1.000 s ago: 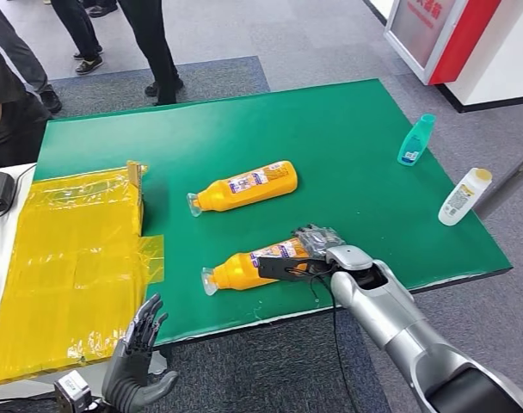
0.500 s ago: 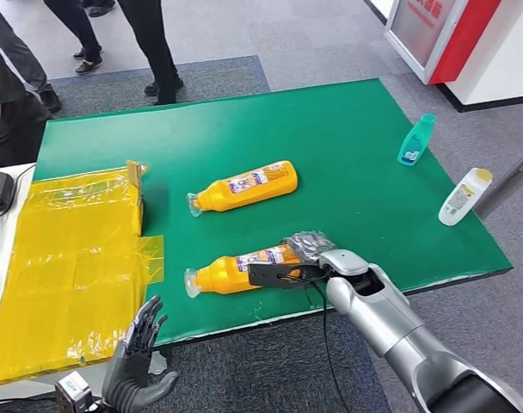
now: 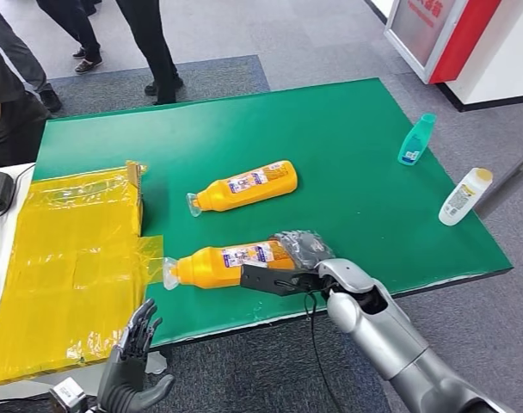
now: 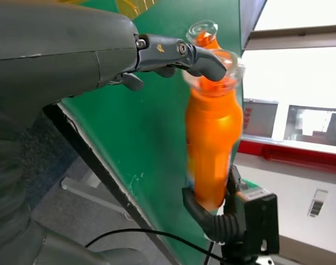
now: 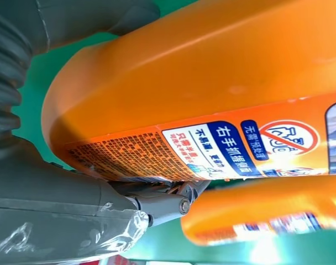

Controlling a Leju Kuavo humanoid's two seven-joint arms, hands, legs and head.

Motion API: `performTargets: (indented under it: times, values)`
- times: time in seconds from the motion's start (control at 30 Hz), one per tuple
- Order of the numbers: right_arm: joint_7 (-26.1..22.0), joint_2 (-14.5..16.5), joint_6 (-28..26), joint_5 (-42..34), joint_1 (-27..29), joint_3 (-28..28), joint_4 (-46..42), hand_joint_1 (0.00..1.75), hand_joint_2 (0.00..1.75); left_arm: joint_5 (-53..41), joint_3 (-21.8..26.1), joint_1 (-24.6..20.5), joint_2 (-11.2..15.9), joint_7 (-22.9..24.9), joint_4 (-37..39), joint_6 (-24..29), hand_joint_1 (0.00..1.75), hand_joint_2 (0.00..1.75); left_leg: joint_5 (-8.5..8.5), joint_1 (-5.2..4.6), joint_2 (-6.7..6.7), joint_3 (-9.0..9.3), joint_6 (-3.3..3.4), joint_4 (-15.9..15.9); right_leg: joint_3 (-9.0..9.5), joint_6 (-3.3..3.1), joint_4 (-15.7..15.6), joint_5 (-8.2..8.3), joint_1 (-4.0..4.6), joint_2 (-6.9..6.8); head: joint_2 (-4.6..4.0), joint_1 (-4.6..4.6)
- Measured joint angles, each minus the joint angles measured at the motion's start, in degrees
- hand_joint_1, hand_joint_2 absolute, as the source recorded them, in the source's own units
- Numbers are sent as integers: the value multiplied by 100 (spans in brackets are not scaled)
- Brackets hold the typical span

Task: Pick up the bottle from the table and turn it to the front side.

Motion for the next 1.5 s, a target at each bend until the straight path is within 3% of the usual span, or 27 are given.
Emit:
performTargets:
  times: [0.2,0.43,0.73,0.9,1.03,1.2,1.5]
  values:
    - [-98,106,-456,-239,756,-325,-1075,175,175,267,392,196,-250,121,-312,-431,0,175,-3,0,0,-6,2,0,-2,0,0,-3,0,0,0,1]
    - [-472,492,-745,-628,1396,-725,-1825,175,175,420,914,315,-572,376,-515,-997,0,175,-3,0,0,-5,2,0,-2,-1,0,-3,0,0,0,0]
    - [-718,751,-820,-778,1804,-869,-2163,175,175,617,1293,383,-818,623,-585,-1290,0,175,-3,0,0,-5,2,0,-2,-1,0,-3,0,0,0,1]
    - [-1092,815,-1222,-430,2102,-775,-2124,175,175,735,1401,465,-954,796,-687,-1624,0,175,-5,0,-1,-7,2,0,-3,-1,0,-5,0,0,0,1]
    - [-1174,856,-1529,102,2161,-565,-1870,175,175,952,1332,469,-1007,1046,-830,-1774,0,175,-6,1,0,-7,-2,0,-4,-3,0,-6,2,0,0,0]
    - [-1197,934,-1667,427,2109,-251,-1419,175,175,1363,912,464,-946,1376,-1019,-1727,0,175,-5,2,0,-6,-3,0,-4,-5,1,-5,3,0,0,0]
    - [-1274,1009,-1781,558,2005,22,-781,175,175,1685,211,448,-581,1375,-1182,-1337,0,175,-5,2,0,-6,-3,0,-5,-5,1,-5,3,0,0,1]
